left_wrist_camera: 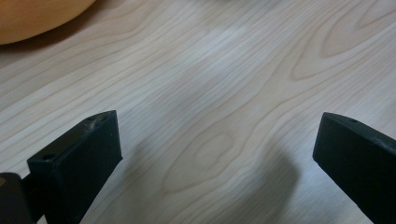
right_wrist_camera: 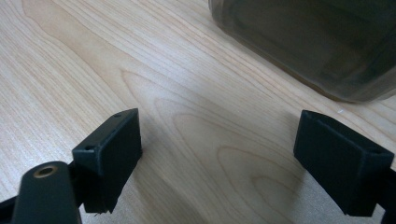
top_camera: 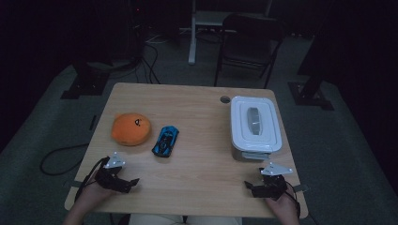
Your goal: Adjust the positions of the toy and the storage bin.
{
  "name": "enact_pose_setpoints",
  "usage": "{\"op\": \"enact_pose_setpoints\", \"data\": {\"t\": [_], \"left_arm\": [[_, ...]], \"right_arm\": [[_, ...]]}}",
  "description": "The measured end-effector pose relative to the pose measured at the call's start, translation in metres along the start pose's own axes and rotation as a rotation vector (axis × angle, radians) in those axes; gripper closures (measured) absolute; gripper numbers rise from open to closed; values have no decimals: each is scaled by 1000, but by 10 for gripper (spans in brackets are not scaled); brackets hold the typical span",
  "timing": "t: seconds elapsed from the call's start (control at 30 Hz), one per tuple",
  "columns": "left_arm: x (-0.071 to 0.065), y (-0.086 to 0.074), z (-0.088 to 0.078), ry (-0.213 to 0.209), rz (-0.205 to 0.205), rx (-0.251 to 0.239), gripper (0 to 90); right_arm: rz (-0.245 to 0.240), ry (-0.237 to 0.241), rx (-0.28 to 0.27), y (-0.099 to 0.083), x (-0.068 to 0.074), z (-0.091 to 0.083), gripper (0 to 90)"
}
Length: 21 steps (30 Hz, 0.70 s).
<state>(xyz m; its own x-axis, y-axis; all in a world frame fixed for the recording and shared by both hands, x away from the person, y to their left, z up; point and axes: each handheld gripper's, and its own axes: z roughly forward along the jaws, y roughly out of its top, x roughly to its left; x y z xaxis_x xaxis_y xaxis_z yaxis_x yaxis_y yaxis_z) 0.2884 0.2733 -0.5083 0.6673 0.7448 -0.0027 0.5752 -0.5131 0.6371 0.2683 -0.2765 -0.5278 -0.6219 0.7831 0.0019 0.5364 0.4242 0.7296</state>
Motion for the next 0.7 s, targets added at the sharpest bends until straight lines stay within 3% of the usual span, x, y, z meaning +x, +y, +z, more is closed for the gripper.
{"op": "enact_pose_setpoints", "data": {"t": [0.7], "left_arm": [[-14,51,15,-6,16,-2,17]], "right_arm": [[-2,0,1,0,0,0,146]]}}
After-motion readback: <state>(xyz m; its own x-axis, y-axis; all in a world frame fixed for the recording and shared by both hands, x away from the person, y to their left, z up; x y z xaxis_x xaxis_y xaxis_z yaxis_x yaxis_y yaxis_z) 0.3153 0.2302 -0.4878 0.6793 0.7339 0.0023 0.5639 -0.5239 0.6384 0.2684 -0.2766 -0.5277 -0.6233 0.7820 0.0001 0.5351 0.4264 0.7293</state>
